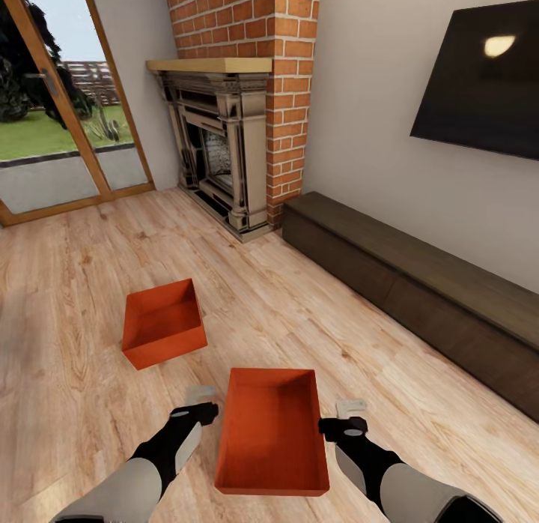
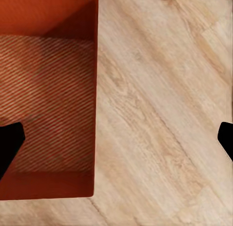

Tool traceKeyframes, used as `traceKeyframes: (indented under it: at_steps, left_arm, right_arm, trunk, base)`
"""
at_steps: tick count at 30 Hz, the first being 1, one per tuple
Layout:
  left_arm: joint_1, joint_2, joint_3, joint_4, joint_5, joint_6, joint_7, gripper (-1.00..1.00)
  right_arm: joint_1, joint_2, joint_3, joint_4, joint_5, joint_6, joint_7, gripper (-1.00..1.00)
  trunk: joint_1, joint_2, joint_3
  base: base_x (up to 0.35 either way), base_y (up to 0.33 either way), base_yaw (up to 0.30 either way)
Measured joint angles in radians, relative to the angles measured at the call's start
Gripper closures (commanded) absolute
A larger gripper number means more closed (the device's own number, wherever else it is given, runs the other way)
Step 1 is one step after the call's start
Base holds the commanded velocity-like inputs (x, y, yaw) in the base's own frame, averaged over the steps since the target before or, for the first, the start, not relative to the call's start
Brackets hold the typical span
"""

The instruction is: Move the two storage containers from the living room to the garage. In the garage, place one container on the floor and stack the other container on top of it (either order is fine).

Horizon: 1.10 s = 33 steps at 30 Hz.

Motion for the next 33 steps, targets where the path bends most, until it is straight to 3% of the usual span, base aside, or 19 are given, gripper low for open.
traceKeyframes:
  at_steps: [8, 10, 33]
  left_arm:
    - [-0.006, -0.039, -0.002, 0.008, -0.120, -0.003, 0.021, -1.00]
    - [-0.006, -0.043, -0.003, 0.012, -0.132, -0.004, 0.021, -1.00]
    - [-0.008, -0.045, -0.004, 0.044, -0.147, -0.026, 0.012, -1.00]
  right_arm:
    - [-0.001, 0.001, -0.001, 0.003, -0.061, -0.042, -0.009, -1.00]
    - [-0.001, 0.001, 0.000, 0.002, -0.067, -0.044, -0.009, -1.00]
    - [-0.001, 0.002, 0.010, 0.001, -0.064, -0.026, -0.003, -1.00]
  trunk:
    - [0.000, 0.000, 0.000]
    - [0.000, 0.000, 0.000]
    - [0.000, 0.000, 0.000]
  base:
    - [0.000, 0.000, 0.000]
    - [0.000, 0.000, 0.000]
    - [0.000, 0.000, 0.000]
